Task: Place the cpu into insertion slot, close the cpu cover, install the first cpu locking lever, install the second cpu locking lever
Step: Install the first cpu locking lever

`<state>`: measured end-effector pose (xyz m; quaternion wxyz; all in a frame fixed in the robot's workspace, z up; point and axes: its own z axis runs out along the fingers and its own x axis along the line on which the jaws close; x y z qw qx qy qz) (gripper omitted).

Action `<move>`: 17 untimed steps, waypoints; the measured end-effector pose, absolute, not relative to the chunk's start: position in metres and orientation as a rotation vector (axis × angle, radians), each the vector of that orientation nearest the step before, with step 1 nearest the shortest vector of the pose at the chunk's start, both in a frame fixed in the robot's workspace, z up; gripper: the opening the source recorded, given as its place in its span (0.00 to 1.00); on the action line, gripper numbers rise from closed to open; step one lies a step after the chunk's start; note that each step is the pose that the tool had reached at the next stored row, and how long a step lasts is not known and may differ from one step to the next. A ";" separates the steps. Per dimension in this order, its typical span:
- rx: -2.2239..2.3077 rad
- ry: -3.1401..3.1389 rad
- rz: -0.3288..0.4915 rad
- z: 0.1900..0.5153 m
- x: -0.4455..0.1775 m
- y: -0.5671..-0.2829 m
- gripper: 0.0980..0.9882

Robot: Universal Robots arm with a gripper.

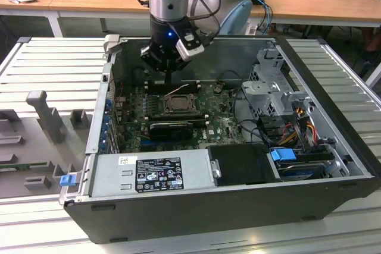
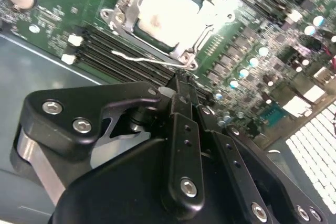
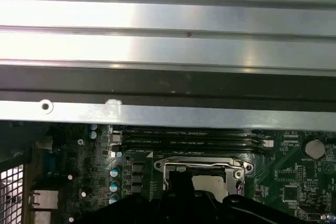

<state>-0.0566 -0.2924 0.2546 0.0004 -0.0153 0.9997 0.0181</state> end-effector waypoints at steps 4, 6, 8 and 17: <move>-0.049 3.135 0.167 0.253 -0.052 -0.292 0.01; -0.067 3.136 0.167 0.246 -0.051 -0.292 0.01; -0.078 3.136 0.167 0.242 -0.049 -0.292 0.01; -0.098 3.134 0.166 0.238 -0.043 -0.292 0.01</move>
